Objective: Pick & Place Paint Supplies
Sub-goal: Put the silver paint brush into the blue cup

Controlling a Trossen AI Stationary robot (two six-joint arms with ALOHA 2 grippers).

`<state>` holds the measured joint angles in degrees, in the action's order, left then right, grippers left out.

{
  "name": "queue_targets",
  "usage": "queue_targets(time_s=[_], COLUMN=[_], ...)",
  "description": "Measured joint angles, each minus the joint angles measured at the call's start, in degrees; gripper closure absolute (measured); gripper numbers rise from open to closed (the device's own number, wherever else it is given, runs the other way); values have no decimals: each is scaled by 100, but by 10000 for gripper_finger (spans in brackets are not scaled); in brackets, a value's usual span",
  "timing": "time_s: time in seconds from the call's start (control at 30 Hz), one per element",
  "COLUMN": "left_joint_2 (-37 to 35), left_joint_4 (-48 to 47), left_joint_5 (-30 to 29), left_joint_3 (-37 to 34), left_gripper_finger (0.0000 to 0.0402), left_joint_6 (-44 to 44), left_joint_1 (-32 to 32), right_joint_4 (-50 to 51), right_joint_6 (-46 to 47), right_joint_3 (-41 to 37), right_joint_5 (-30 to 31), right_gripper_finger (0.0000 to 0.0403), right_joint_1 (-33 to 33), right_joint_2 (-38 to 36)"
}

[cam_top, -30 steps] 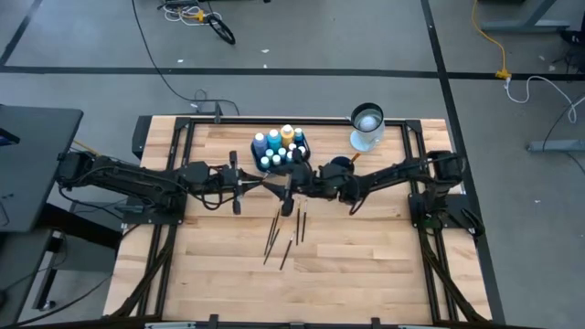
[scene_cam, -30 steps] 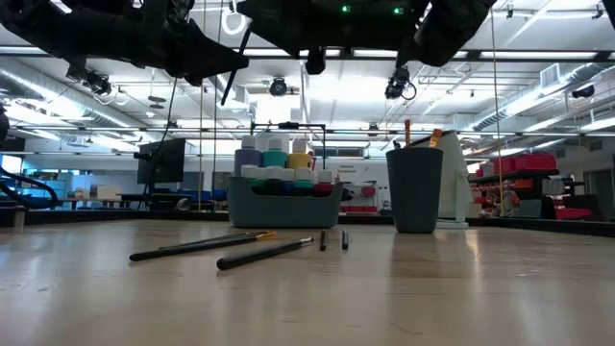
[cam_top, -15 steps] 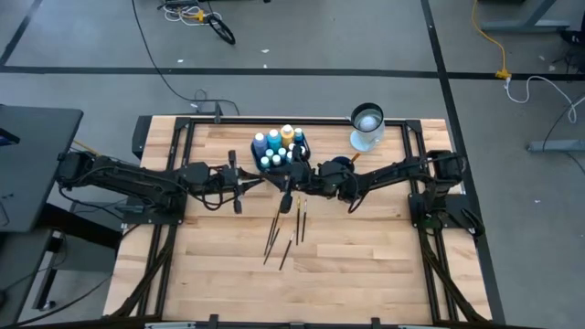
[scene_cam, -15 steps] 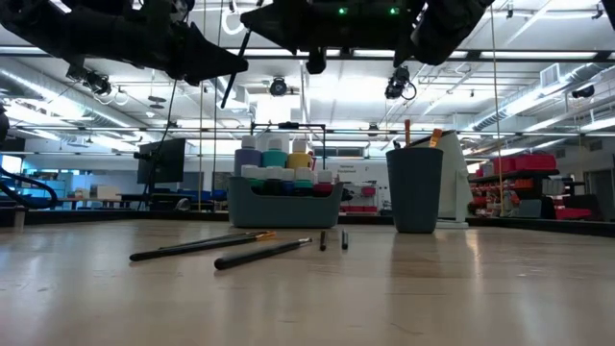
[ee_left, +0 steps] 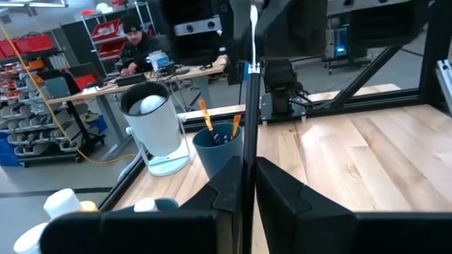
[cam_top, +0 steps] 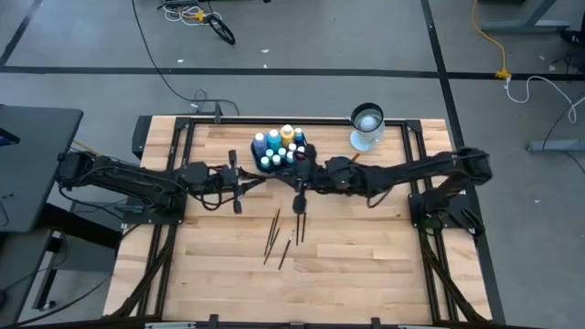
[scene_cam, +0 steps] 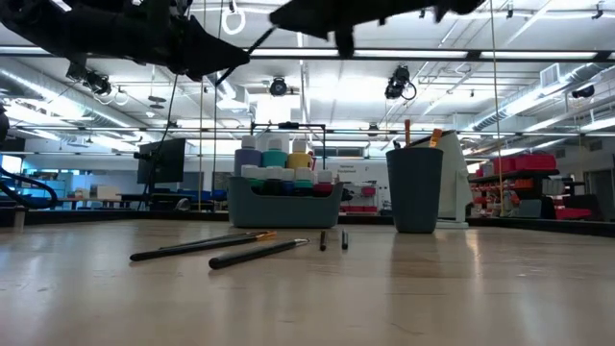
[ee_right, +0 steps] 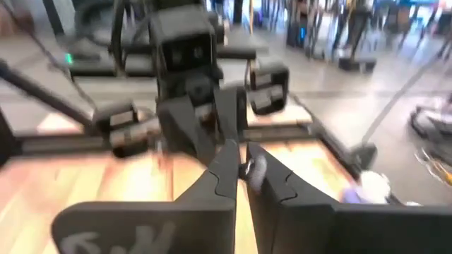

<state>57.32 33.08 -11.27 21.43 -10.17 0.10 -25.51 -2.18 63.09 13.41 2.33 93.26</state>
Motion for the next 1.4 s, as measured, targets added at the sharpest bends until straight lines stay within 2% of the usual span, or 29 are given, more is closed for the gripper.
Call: queue_targets(time_s=[0.07, 0.27, 0.33, 0.47, 0.67, 0.77, 0.93, 1.1, 1.4], left_joint_2=[-3, 1, 2, 2, 2, 2, 2, 2, 2], left_joint_4=[-55, -226, -301, -292, -304, -321, -299, -228, -217], left_joint_5=[-22, 0, -14, -80, -161, -163, -185, -296, -310], left_joint_3=[-5, -26, -28, -28, -28, -26, -26, -24, -24], left_gripper_finger=[359, 359, 359, 359, 359, 359, 358, 358, 358], left_joint_6=[35, 47, 39, -124, 4, -13, -16, -26, 28], left_joint_1=[0, -2, 0, 0, 0, 0, 0, 0, 0], right_joint_4=[623, 2120, 2454, 2441, 3373, 3999, 5353, 6641, 6878], right_joint_6=[-35, 119, 214, 225, 364, 797, 1811, 2387, 2330], right_joint_3=[-13, 5, -6, -152, -175, -175, -164, -166, -178], right_joint_5=[241, 1804, 1955, 2055, 2890, 2868, 1876, 1254, 1102], right_gripper_finger=[391, 394, 394, 395, 395, 396, 396, 396, 396], right_joint_1=[36, 241, 379, 583, 796, 791, 518, 4, -488], right_joint_2=[-347, -1339, -1562, -1685, -2036, -2462, -3192, -3419, -3126])
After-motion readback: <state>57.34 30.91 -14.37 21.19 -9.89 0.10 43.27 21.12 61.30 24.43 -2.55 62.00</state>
